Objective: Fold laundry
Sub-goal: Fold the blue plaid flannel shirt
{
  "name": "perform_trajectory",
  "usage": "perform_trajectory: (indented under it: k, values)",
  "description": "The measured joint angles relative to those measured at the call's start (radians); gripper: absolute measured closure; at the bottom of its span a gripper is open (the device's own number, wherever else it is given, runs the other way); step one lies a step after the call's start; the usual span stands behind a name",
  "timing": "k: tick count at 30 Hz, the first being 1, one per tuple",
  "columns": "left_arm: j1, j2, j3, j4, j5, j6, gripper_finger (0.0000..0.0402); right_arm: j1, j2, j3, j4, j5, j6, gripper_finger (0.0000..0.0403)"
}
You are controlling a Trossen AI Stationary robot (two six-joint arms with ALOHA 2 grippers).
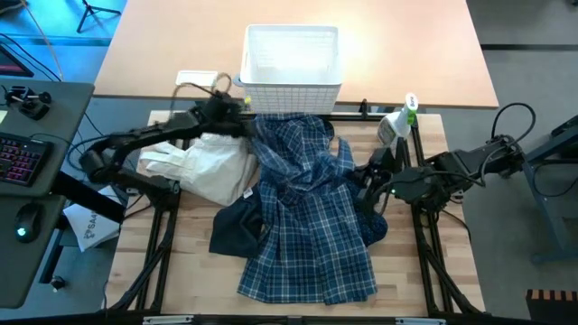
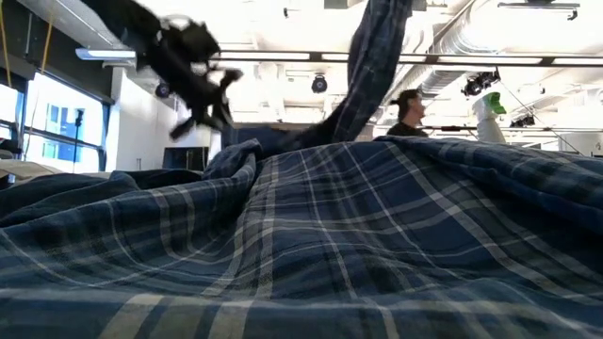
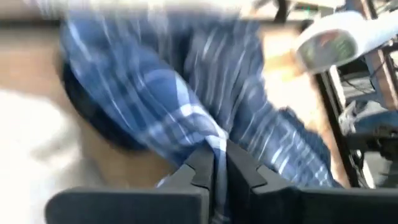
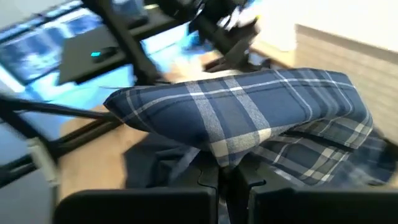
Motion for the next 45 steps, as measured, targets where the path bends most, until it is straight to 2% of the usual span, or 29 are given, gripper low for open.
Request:
perform_trajectory:
  k: [5, 11, 13, 15, 22, 29, 34, 39, 43, 45]
  values:
    - [0.042, -0.059, 0.22, -0.158, -0.092, 0.184, 0.0399, -0.074, 0.04, 0.0, 0.182, -0.224, -0.039, 0.0403]
    - [0.097, 0.011, 0.406, -0.285, -0.101, 0.348, 0.0401, -0.165, 0.2, -0.002, 0.63, -0.563, -0.218, 0.0403]
    - [0.106, 0.047, 0.431, -0.317, -0.098, 0.37, 0.0401, -0.179, 0.24, -0.002, 0.791, -0.619, -0.262, 0.0403]
    - [0.106, 0.083, 0.437, -0.343, -0.095, 0.384, 0.0401, -0.187, 0.262, -0.002, 0.911, -0.63, -0.273, 0.0403]
    - [0.053, 0.254, 0.437, -0.427, -0.065, 0.455, 0.0401, -0.167, 0.261, -0.002, 0.897, -0.641, -0.179, 0.0403]
    - [-0.053, 0.418, 0.436, -0.399, -0.047, 0.498, 0.0401, -0.127, 0.254, -0.002, 0.918, -0.93, 0.063, 0.0403]
    - [-0.117, 0.474, 0.436, -0.387, -0.053, 0.539, 0.0401, -0.097, 0.218, -0.002, 0.824, -0.912, 0.069, 0.0403]
    - [-0.146, 0.445, 0.436, -0.447, -0.148, 0.568, 0.0401, -0.082, 0.107, -0.002, 0.774, -0.78, 0.07, 0.0403]
    - [-0.148, 0.39, 0.438, -0.45, -0.151, 0.578, 0.0401, -0.061, 0.041, 0.009, 0.816, -0.708, -0.024, 0.0403]
    - [-0.147, 0.374, 0.45, -0.446, -0.151, 0.576, 0.0401, -0.053, 0.013, 0.018, 0.818, -0.615, -0.079, 0.0403]
